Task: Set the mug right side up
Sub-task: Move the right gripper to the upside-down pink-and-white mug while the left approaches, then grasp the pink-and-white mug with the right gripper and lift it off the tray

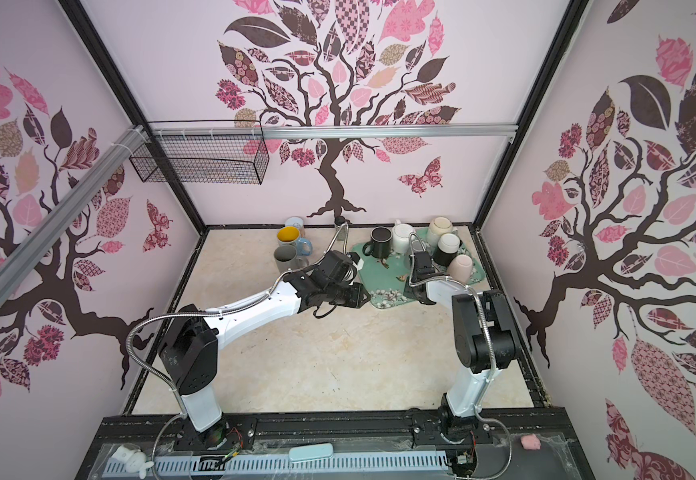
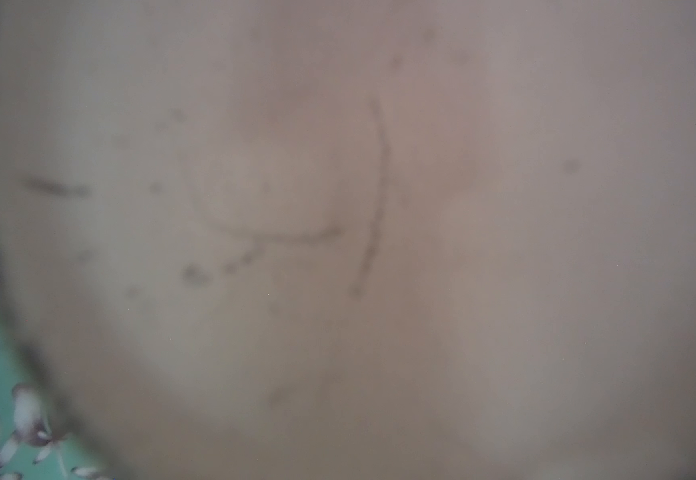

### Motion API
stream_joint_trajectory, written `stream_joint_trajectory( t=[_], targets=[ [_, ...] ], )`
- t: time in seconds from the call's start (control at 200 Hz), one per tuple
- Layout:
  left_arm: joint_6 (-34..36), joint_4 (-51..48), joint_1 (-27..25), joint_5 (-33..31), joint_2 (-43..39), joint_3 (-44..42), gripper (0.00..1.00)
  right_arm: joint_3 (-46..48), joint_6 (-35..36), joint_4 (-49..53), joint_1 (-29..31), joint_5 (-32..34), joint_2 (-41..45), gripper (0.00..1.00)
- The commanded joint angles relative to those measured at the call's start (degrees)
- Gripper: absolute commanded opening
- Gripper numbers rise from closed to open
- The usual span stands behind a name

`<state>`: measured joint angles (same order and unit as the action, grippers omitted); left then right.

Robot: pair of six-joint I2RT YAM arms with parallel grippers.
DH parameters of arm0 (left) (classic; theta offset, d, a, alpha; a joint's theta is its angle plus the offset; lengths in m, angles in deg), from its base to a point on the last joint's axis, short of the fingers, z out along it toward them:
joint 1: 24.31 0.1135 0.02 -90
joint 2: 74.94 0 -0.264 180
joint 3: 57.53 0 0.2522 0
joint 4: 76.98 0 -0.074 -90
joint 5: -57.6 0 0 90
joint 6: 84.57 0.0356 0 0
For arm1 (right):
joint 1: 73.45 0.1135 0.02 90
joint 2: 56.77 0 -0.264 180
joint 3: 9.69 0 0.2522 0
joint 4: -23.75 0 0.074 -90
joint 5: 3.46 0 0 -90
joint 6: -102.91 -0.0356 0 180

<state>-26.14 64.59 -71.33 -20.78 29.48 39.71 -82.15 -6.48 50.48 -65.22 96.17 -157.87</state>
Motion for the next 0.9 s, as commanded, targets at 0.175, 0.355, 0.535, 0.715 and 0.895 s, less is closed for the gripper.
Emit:
stream_joint_trajectory(
  t=[0.175,0.355,0.535,0.715,0.895],
  targets=[
    [0.72,1.32,0.09,-1.02,-0.53,-1.33,0.27,0.91,1.69,1.54,7.57,-1.61,4.02,0.1],
    [0.55,1.22,0.09,-1.07,-0.79,-1.64,0.27,-0.64,2.95,0.24,12.53,-4.42,0.86,0.09],
    [0.5,1.23,0.09,-1.83,-1.75,-2.67,0.27,-4.72,6.16,3.65,12.78,-5.84,-2.54,0.3],
    [0.21,1.89,0.09,-2.37,-1.86,-3.23,0.27,-5.69,5.86,4.88,12.78,-3.99,-0.93,0.39],
    [0.2,1.62,0.09,-2.21,-1.23,-2.5,0.27,-7.06,5.67,5.71,12.78,-4.8,-1.29,0.41]
  ],
)
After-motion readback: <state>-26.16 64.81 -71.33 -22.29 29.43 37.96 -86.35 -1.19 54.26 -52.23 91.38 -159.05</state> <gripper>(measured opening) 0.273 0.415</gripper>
